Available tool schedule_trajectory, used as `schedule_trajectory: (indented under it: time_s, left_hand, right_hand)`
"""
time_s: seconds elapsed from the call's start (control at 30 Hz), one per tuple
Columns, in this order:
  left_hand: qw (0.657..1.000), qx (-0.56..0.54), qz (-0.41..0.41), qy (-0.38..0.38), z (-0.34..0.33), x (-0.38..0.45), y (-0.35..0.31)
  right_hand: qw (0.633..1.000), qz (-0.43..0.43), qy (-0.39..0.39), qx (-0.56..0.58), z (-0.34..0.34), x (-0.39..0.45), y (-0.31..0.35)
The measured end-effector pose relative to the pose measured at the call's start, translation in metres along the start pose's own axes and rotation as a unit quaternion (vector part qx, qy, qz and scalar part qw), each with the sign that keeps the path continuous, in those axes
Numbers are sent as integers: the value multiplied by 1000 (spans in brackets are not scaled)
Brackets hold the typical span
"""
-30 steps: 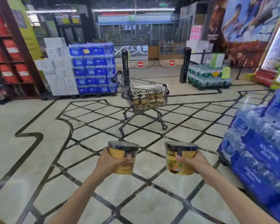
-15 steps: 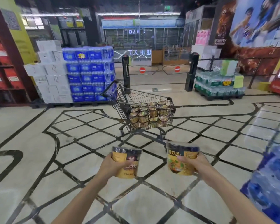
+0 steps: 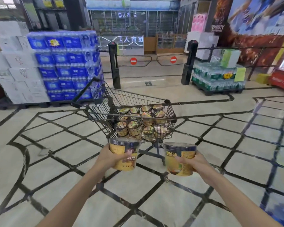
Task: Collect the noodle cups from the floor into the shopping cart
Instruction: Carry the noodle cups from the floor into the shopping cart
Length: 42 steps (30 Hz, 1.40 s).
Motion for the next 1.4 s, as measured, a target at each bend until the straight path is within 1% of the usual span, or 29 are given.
schedule_trajectory:
  time_s: [0.07,0.23,0.3,0.37,0.5,0.6,0.67,0.77,0.87,0.97,1.07,1.2,1.3,1.4]
  left_hand:
    - [1000,1,-9,17,-4,59,-16]
    - [999,-25,-24,16,-22,175,-61]
    - [999,-15,-25,21,-31,218,-74]
    - [999,3,-24,25,-40,263,-81]
    - [999,4,-20,32,-60,344,-92]
    - [999,-10,-23,23,-76,401,-97]
    - [1000,-8,-8,7,-86,436,-99]
    - [1000,2,-1,22,-103,489,-99]
    - [998,15,19,61,-124,539,-87]
    - [994,4,38,105,-147,576,-67]
    - [983,-10,64,174,-176,603,-43]
    - [975,-15,98,198,-206,628,-5]
    - [966,-22,119,230,-223,639,24]
    - [962,1,110,250,-232,644,42]
  right_hand:
    - [1000,-8,-8,-10,4,50,15]
    - [999,-12,-33,-18,18,156,52]
    - [999,-12,-40,-18,25,194,63]
    - [999,-14,-42,-12,30,233,73]
    - [999,-23,-34,5,37,318,85]
    - [999,-17,-28,-4,42,388,89]
    - [1000,-12,-24,-6,46,434,90]
    - [999,-21,-21,-28,55,494,89]
    - [997,-28,-3,-72,58,543,82]
    - [994,-63,10,-89,58,579,62]
    - [991,-86,31,-102,50,606,40]
    - [988,-134,19,-76,53,635,-8]
    - [984,-151,34,-87,55,651,-33]
    - [980,-158,57,-105,55,660,-49]
Point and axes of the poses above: each hand's wrist, its own x-axis towards the middle knuckle, its own z-axis out of the back of the hand, y = z × x, the point moved 6 cm from there along x, towards the middle knuckle
